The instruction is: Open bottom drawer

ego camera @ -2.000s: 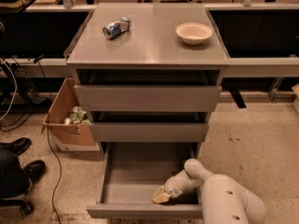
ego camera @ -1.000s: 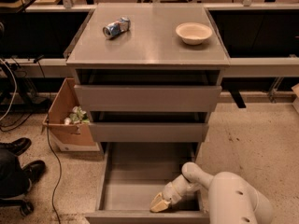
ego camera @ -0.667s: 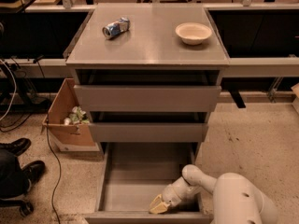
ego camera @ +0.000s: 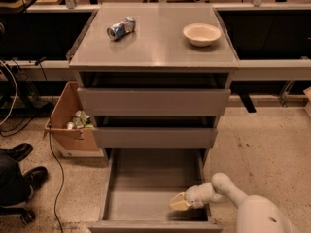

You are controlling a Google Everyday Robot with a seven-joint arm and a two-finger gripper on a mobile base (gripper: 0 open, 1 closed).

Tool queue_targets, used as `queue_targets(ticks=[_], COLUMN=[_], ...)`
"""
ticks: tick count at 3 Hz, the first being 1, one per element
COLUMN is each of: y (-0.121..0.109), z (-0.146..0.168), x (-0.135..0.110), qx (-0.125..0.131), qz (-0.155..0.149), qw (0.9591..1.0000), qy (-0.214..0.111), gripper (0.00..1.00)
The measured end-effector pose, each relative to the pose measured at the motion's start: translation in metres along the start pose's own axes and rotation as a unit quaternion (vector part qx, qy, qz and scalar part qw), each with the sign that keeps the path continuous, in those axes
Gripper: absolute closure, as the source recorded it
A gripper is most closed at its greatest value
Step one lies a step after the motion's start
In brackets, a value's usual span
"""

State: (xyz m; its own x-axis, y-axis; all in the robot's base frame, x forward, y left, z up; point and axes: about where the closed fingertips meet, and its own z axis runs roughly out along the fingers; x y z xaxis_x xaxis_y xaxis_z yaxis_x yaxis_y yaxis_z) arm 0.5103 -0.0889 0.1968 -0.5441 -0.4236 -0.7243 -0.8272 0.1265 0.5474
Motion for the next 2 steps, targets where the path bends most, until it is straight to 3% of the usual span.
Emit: queue_targets(ticks=[1,2], y=[-0.035,-0.055], z=[-0.044,-0.099], x=[-0.012,-0.031], qx=[0.048,0.102], qz=[0.008,0.001], qw=[0.9980,0.9929], qy=[-0.041,-0.062], gripper=[1.00,1.00])
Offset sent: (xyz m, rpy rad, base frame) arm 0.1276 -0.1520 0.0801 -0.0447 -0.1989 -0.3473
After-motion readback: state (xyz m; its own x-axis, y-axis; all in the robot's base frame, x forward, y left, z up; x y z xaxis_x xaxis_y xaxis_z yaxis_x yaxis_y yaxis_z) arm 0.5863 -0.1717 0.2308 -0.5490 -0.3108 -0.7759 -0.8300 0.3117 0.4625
